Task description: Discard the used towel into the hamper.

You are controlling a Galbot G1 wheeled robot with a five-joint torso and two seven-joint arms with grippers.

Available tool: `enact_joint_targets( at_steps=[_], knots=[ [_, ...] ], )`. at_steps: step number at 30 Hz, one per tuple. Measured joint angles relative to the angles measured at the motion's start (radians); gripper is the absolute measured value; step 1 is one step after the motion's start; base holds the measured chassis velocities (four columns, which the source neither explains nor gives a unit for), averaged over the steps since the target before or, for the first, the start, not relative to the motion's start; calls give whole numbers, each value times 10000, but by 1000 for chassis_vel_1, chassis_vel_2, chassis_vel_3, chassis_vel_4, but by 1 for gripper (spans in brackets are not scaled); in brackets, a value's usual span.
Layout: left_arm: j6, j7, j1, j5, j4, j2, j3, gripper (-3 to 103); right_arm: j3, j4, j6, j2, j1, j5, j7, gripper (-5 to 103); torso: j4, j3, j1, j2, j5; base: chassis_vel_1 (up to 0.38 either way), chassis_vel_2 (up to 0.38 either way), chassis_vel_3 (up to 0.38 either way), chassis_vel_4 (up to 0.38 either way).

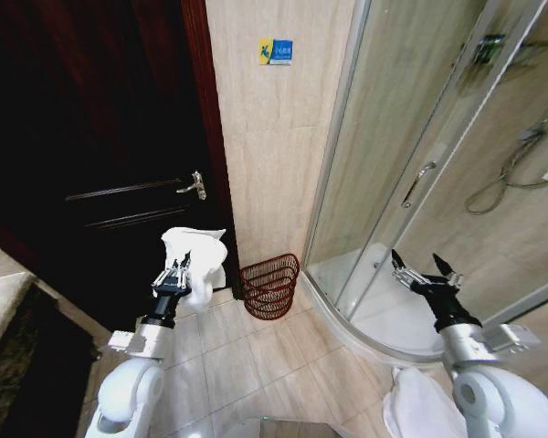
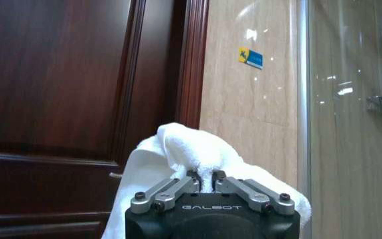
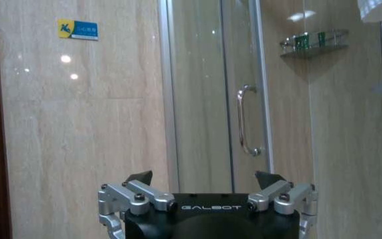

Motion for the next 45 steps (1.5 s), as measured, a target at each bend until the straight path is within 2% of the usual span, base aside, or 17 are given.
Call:
enact_joint_targets(
  at_steps=[11, 22, 30, 45],
  knots=[
    [-25, -2, -66, 1, 100, -14, -17, 7, -14, -107, 228, 68, -169, 6, -45, 100, 0, -391, -337, -733, -1, 0, 0, 0, 0],
    [-30, 166, 11, -60, 248, 40, -23, 7, -49, -177, 273, 100, -222, 4, -78, 100, 1, -681, -581, -1264, 0, 0, 0, 0, 0],
    [2, 310, -128, -222, 736, 209, 62, 7, -11, -593, 706, 158, -524, -151, -346, 100, -1, -921, -766, -1690, 0, 0, 0, 0, 0],
    [-178, 316, -245, 210, 1233, 198, 88, 7, -130, -813, 779, 378, -535, -461, -444, 100, 0, -1356, -1136, -2495, 0, 0, 0, 0, 0]
  ],
)
